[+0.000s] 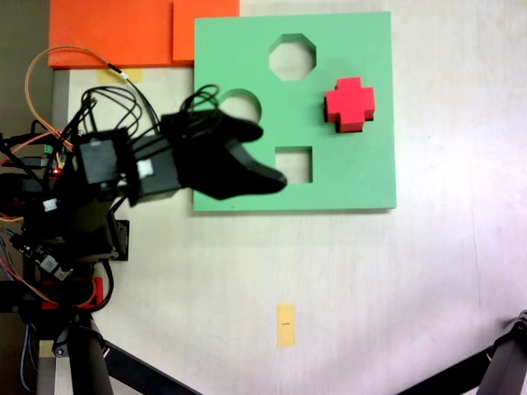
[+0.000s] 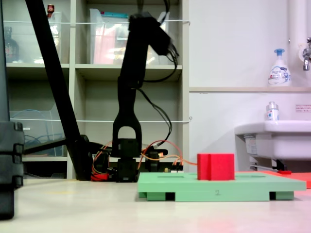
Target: Put the cross columnar block into the corresponding hole
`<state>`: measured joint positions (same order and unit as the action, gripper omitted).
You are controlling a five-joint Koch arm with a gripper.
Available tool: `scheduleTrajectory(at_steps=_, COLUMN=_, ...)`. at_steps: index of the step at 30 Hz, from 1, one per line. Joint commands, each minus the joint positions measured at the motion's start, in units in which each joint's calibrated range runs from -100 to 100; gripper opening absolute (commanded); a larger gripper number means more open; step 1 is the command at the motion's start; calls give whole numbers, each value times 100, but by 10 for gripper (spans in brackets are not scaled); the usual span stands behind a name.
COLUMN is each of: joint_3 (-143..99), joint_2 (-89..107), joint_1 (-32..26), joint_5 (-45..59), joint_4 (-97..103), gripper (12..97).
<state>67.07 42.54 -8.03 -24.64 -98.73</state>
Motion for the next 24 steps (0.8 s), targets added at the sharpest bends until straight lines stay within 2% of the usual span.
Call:
scheduleTrajectory(at_steps=1, joint_3=122, joint_2=396, joint_1=317, joint_5=254, joint_4=171, gripper=621)
scheduleTrajectory(at_steps=6, joint_3=-496, joint_2=662, joint_1=781, joint_5=811, joint_4=730, gripper=604)
scheduleTrajectory(at_steps=10, joint_3=-5511, joint_2=3818, joint_1=957, joint_5=1045, joint_4=4398, gripper=604)
scheduleTrajectory(at_steps=12, joint_3=-7525, joint_2=4894, joint_1=1060, joint_5=1182, joint_4=6141, gripper=563)
scheduleTrajectory(at_steps=14, joint_3=-8921, joint_2=5550, joint_1=1079, joint_5=1299, joint_4=7018, gripper=543)
scheduleTrajectory(at_steps=24, joint_3=-14973, joint_2=5746, joint_1=1065, joint_5=1709, joint_4=10754, gripper=543)
